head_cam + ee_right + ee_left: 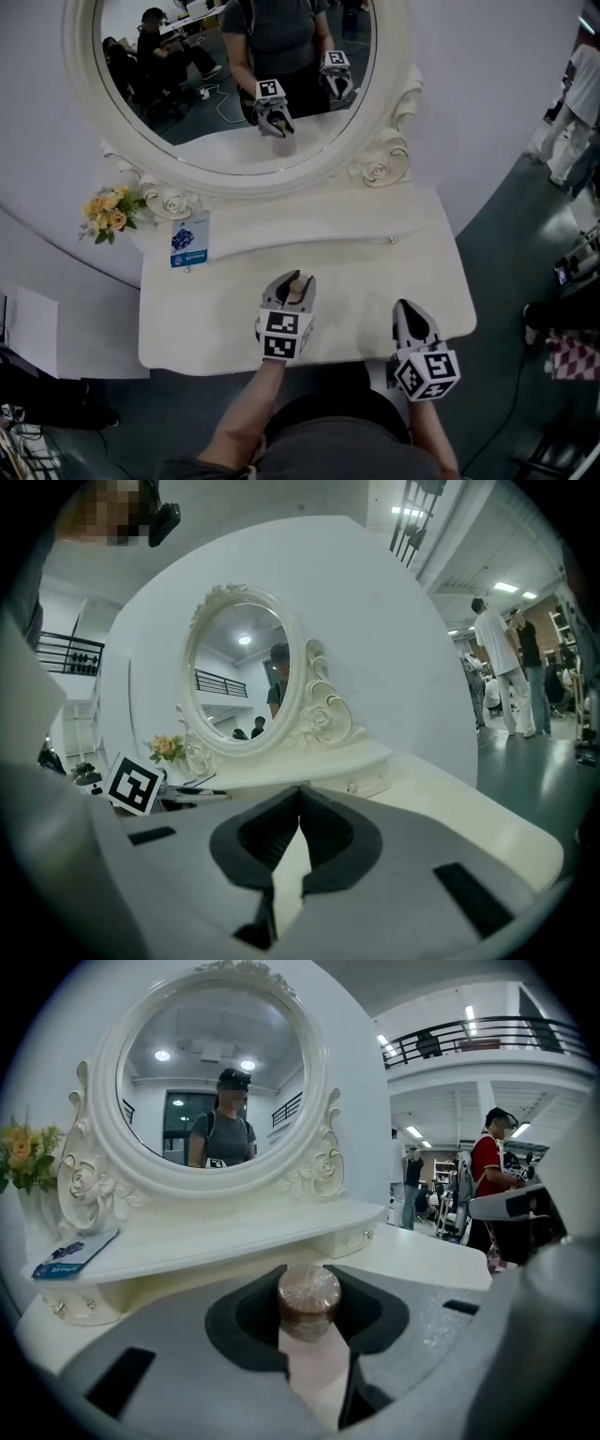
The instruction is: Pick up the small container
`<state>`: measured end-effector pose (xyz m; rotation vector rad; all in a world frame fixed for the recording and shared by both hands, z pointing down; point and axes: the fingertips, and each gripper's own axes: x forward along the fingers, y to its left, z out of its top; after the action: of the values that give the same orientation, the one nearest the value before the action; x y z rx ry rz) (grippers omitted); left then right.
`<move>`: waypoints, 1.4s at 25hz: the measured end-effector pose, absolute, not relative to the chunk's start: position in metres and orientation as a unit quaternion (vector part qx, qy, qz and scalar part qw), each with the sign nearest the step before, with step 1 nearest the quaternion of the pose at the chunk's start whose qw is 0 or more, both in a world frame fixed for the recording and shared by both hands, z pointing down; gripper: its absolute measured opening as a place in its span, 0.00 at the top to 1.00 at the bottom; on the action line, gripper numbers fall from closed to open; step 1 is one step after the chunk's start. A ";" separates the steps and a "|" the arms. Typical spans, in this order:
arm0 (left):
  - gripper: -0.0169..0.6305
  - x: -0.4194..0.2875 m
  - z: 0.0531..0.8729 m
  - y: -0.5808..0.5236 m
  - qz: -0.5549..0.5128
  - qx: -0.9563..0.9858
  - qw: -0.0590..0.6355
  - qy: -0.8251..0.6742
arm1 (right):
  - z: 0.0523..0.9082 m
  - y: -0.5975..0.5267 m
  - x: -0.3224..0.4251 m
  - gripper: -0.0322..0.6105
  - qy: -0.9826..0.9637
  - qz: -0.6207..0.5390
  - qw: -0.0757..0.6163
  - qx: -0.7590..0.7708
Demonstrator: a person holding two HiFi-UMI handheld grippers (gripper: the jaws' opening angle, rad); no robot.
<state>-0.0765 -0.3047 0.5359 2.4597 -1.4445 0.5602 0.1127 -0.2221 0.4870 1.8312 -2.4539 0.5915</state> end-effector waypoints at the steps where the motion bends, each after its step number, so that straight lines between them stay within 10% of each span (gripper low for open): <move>1: 0.79 -0.074 0.534 -0.304 0.193 0.842 0.115 -0.491 | 0.486 -0.221 0.114 0.94 -0.786 0.189 0.010 0.589; 35: 0.79 -0.003 0.409 -0.292 0.129 0.903 0.025 -0.409 | 0.477 -0.189 0.127 0.94 -0.774 0.170 0.001 0.611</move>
<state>-0.0030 -0.2918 0.4092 2.7927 -1.2633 0.3985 0.1269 -0.1892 0.4767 1.9169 -2.4281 0.5324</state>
